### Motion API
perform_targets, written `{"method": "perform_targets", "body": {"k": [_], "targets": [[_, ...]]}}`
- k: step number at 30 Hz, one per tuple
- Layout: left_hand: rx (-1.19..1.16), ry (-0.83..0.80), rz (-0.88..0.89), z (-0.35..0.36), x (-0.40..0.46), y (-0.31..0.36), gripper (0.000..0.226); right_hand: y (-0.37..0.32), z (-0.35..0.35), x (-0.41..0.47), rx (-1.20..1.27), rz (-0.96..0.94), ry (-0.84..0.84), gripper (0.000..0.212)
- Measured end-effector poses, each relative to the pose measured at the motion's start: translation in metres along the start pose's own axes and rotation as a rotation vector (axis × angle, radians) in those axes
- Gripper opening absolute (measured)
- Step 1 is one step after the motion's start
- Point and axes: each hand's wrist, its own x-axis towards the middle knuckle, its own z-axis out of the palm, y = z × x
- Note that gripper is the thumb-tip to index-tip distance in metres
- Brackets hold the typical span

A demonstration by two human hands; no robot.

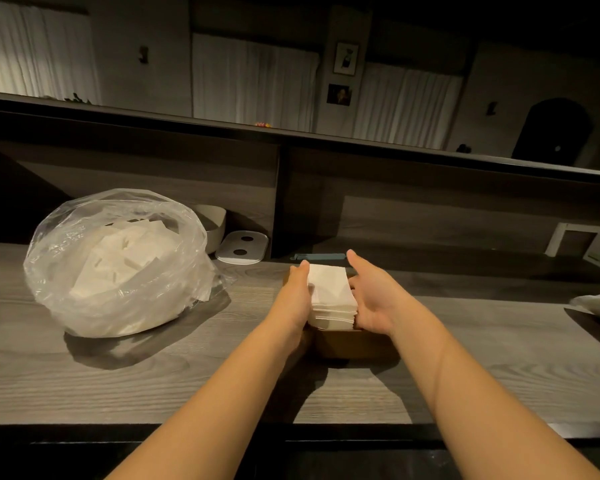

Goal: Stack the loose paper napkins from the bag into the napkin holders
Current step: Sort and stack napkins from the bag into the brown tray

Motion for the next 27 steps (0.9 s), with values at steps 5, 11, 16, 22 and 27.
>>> {"method": "perform_targets", "body": {"k": [5,11,16,22,27], "targets": [[0.392,0.021,0.425,-0.008,0.003,0.018,0.053,-0.005,-0.017,0.003,0.003,0.055,0.003,0.092],[1.124,-0.254,0.453,-0.005,0.011,0.017,0.057,0.001,-0.010,0.000,0.032,0.026,-0.092,0.065],[1.259,-0.248,0.415,-0.005,0.012,0.008,0.058,0.001,-0.007,0.002,-0.011,0.023,-0.104,0.077],[1.261,-0.263,0.399,-0.005,0.011,0.011,0.058,-0.014,-0.005,-0.006,-0.215,-0.287,0.336,0.059],[1.126,-0.202,0.448,-0.007,0.007,0.023,0.060,-0.021,0.021,-0.025,-0.555,-0.658,0.340,0.013]]}}
